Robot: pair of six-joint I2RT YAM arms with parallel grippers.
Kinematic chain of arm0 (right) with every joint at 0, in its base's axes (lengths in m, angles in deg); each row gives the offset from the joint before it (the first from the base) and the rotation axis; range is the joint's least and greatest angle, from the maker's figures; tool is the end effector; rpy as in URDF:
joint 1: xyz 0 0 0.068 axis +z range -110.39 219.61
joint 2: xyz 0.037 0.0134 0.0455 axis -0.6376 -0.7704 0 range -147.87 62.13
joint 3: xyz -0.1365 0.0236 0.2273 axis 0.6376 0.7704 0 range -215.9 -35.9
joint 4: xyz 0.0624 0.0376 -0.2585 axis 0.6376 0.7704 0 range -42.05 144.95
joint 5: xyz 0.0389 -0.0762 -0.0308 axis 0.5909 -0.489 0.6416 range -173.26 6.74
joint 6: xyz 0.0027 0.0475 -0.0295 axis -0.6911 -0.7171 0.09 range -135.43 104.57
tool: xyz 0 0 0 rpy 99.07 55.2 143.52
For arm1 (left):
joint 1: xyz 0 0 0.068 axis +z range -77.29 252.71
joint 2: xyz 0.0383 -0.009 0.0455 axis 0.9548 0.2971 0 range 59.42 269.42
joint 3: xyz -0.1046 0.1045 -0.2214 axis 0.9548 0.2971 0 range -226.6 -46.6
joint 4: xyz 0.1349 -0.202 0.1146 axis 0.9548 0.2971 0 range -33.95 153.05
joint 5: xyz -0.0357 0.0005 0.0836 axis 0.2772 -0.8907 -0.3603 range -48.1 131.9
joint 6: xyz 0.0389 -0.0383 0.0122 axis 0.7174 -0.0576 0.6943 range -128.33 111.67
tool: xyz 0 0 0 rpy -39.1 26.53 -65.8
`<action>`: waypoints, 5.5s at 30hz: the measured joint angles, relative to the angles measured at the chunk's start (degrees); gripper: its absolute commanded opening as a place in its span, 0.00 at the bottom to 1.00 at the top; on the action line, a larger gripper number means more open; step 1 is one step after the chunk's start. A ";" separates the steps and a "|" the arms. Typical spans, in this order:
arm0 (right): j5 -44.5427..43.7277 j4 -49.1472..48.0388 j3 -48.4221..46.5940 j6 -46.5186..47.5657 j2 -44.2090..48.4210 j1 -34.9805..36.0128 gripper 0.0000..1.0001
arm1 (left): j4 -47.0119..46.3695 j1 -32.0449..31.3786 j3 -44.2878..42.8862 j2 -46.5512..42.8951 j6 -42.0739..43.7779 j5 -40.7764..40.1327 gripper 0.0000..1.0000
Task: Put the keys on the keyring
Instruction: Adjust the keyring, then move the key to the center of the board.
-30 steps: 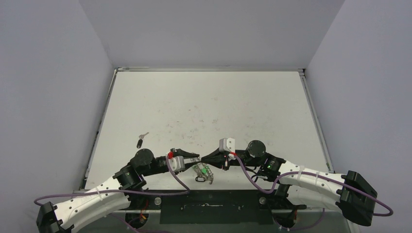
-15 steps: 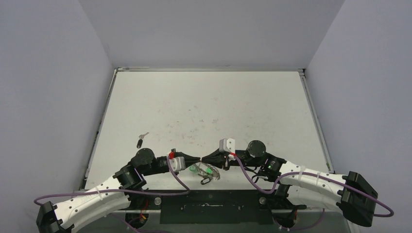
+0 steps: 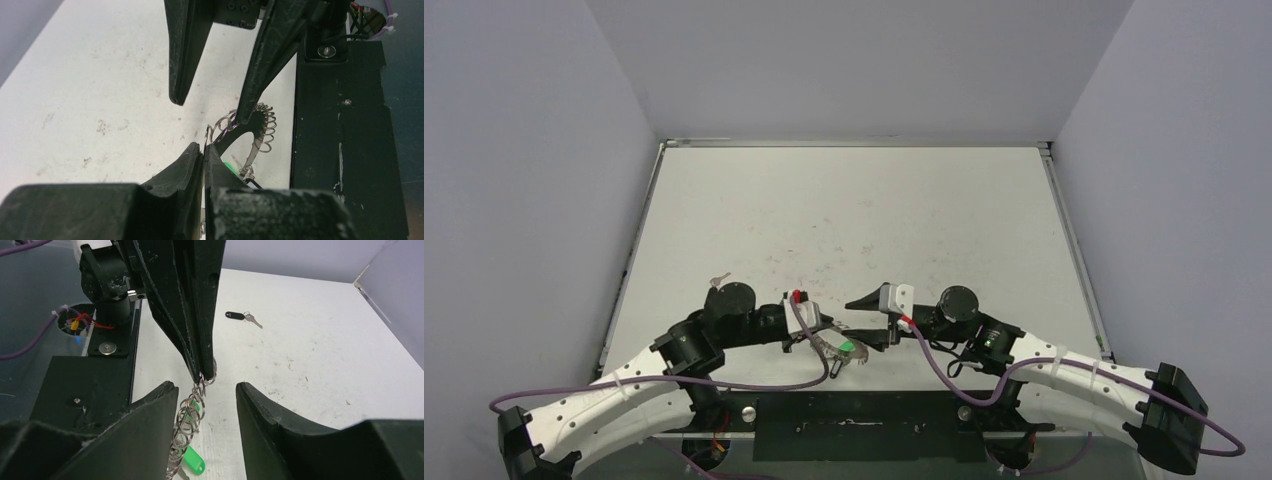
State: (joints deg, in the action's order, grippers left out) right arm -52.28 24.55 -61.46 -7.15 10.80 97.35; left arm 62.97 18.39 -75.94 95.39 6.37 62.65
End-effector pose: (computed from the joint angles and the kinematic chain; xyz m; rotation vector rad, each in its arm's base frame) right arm 0.1006 0.1965 0.2539 -1.2771 1.1540 1.0863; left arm 0.0919 -0.1515 0.2693 1.2672 1.3724 -0.8122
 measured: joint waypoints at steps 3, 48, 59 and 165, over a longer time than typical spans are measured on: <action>-0.15 1.84 -1.25 1.40 0.04 0.00 0.46 | 5.33 -0.02 -4.15 3.72 0.13 -0.85 0.00; 2.21 4.68 -4.42 3.52 -9.44 0.44 0.00 | 12.70 -1.07 -7.21 3.54 -0.57 -3.82 0.34; 1.55 -4.02 0.66 -1.38 -7.91 0.31 0.00 | 1.95 -1.09 5.53 -10.88 -1.01 -4.37 0.38; -6.16 -1.84 -0.15 -2.95 -3.26 -1.03 0.85 | 2.21 -1.07 10.91 -23.37 19.45 4.92 0.00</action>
State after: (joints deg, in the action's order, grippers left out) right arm -58.45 22.72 -61.62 -10.11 7.55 96.32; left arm 65.18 17.32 -65.03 72.02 25.83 67.57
